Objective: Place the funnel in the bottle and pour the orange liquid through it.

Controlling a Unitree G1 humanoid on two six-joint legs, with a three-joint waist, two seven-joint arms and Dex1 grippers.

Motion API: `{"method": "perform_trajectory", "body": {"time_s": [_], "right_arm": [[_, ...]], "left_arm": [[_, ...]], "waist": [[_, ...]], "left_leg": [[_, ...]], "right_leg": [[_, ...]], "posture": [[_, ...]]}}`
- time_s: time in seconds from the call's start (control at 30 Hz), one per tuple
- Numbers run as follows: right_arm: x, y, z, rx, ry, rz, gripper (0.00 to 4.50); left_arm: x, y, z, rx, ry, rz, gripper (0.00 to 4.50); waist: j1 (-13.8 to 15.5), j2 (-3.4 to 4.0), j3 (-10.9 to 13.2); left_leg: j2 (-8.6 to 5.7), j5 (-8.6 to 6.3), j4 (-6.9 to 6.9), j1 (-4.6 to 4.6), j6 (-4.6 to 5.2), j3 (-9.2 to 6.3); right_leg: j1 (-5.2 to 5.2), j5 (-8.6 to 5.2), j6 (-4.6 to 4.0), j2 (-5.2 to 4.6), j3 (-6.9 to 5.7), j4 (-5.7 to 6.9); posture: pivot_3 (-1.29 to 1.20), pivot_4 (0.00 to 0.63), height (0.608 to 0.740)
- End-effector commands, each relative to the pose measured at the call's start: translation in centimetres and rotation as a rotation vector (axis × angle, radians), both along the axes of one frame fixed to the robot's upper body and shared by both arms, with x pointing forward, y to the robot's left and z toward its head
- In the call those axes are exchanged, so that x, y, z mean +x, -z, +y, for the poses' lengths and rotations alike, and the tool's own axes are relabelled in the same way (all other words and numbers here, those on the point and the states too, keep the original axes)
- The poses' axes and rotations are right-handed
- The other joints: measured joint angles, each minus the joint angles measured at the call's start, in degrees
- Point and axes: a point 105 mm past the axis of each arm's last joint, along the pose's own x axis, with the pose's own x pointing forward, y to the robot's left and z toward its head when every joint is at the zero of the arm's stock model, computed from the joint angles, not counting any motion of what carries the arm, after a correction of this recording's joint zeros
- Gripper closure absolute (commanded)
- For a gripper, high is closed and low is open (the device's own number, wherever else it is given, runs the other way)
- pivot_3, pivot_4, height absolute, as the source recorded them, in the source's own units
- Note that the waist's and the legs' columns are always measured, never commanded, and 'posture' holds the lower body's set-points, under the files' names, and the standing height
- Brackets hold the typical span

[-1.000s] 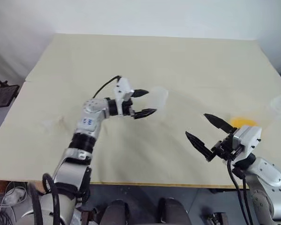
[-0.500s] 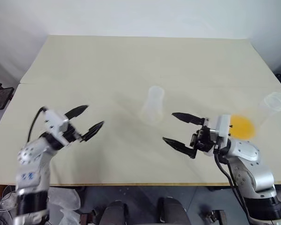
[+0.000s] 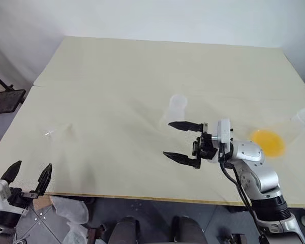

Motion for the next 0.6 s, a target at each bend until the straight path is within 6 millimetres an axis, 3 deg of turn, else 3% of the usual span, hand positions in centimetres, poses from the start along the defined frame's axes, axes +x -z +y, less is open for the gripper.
{"method": "perform_trajectory", "body": {"time_s": [0.03, 0.2, 0.6], "right_arm": [[-0.2, -0.6, 0.2, 0.011, -0.013, -0.041, 0.00], [-0.1, -0.5, -0.2, 0.004, 0.016, -0.043, 0.00], [-0.1, -0.7, -0.9, 0.019, 0.089, -0.045, 0.00]], "left_arm": [[1.1, -1.1, -0.6, 0.007, 0.014, -0.035, 0.01], [5.7, -2.2, -0.6, -0.025, -0.030, -0.048, 0.01], [10.6, -0.5, -2.0, -0.136, -0.003, 0.134, 0.01]], "waist": [[-0.1, 0.00, 0.0], [-0.1, -0.02, 0.0], [-1.2, 0.07, -0.1]], "left_leg": [[0.00, 0.00, 0.00, 0.00, 0.00, 0.00], [0.04, 0.01, 0.01, 0.01, -0.02, -0.02], [0.02, 0.03, -0.23, 0.33, -0.09, 0.11]], "right_leg": [[0.00, 0.00, 0.00, 0.01, -0.01, 0.00], [0.00, 0.00, 0.00, 0.08, -0.08, 0.07], [0.05, 0.00, 0.00, 0.05, 0.00, 0.21]], "posture": [[0.00, 0.150, 0.740], [0.00, 0.150, 0.740], [0.00, 0.150, 0.740]]}}
